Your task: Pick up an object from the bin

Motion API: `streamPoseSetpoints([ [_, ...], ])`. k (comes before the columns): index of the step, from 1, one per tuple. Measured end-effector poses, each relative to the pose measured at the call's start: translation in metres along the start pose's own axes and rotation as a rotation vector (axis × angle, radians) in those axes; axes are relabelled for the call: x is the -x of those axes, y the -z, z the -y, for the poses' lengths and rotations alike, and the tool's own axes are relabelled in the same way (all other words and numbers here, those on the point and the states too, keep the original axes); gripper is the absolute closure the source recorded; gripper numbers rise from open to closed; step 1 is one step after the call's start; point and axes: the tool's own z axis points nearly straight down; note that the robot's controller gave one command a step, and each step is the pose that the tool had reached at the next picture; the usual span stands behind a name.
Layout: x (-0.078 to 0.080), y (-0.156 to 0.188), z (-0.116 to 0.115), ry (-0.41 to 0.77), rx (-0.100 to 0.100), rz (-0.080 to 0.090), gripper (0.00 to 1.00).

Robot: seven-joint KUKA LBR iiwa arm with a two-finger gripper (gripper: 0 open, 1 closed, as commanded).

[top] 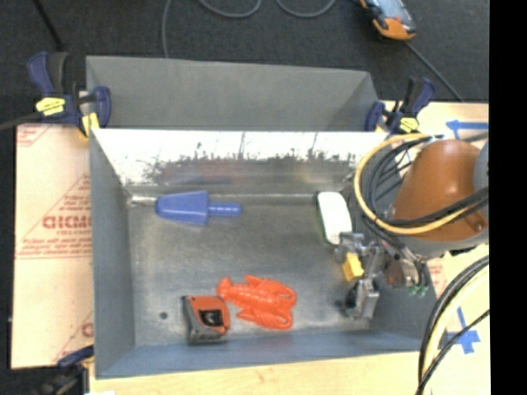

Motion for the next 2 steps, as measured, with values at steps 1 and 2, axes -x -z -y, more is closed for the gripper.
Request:
streamPoseSetpoints([
  [1, 0.0011, 0.0042, -0.0005, 0.004, -0.001, 0.006, 0.00],
  [2, 0.0072, 0.0133, -0.0023, -0.031, 0.000, 0.007, 0.00],
])
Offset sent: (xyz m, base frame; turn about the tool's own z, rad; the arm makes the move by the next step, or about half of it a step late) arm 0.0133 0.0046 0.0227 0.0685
